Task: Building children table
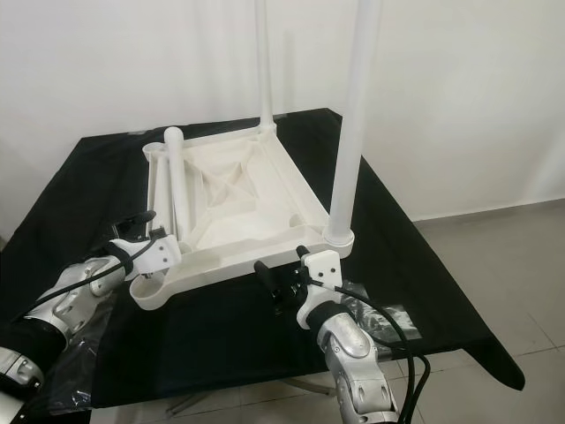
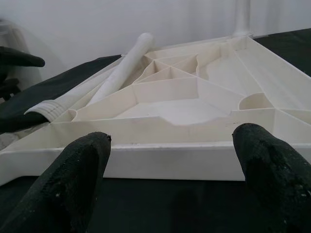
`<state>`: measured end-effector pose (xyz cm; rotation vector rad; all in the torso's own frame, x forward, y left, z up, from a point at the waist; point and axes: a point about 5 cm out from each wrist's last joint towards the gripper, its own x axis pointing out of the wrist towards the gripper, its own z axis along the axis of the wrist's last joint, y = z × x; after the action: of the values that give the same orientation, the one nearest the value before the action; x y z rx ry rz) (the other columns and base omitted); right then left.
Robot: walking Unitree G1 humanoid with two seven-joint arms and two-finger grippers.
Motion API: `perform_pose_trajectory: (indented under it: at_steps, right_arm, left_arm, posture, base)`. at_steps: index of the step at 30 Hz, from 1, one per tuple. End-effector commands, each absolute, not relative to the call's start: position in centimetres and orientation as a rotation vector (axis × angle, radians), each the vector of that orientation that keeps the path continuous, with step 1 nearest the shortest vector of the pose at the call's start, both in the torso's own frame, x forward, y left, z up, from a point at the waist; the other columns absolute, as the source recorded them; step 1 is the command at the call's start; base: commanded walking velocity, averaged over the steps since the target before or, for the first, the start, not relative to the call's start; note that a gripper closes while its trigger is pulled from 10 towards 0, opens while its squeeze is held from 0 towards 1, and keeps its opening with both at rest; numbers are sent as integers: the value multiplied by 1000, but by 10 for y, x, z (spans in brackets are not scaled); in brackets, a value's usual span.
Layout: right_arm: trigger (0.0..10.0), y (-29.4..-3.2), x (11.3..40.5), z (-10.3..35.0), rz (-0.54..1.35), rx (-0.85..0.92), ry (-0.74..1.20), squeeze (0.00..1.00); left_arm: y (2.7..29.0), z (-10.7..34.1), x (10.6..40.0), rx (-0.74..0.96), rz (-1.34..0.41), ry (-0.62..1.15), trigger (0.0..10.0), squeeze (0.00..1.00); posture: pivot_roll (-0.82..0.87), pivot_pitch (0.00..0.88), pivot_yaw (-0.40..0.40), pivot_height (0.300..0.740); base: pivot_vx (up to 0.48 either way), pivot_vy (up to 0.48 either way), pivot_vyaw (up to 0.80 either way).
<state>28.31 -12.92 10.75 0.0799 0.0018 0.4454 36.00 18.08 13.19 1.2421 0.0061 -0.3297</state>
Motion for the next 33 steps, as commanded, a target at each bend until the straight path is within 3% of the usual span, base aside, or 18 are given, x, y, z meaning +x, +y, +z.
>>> perform_pose_trajectory:
  at_steps: [1,8,12,13,15,33]
  right_arm:
    - [10000,-126,281,109,453,96,4,0]
    - [10000,-126,281,109,449,96,3,0]
    - [10000,-126,281,109,448,95,4,0]
    - [10000,-126,281,109,448,95,4,0]
    - [10000,-126,282,109,448,94,4,0]
    - [10000,-127,282,109,444,91,8,0]
  left_arm:
    - [190,144,367,1222,-235,3,10000,0]
    - [199,146,371,1211,-103,11,10000,0]
    - [195,147,371,1178,-113,-2,10000,0]
    - [192,146,371,1159,-123,-5,8863,0]
    - [188,143,370,1137,-137,-2,0,0]
    - [190,132,368,1120,-139,36,0,0]
  posture:
    - [-53,0,86,740]
    - [-55,0,90,740]
    - [-53,0,87,740]
    - [-53,0,87,740]
    - [-56,0,89,740]
    - [-66,0,87,740]
  base:
    - [0,0,0]
    - [0,0,0]
    - [0,0,0]
    - [0,0,0]
    - [0,0,0]
    - [0,0,0]
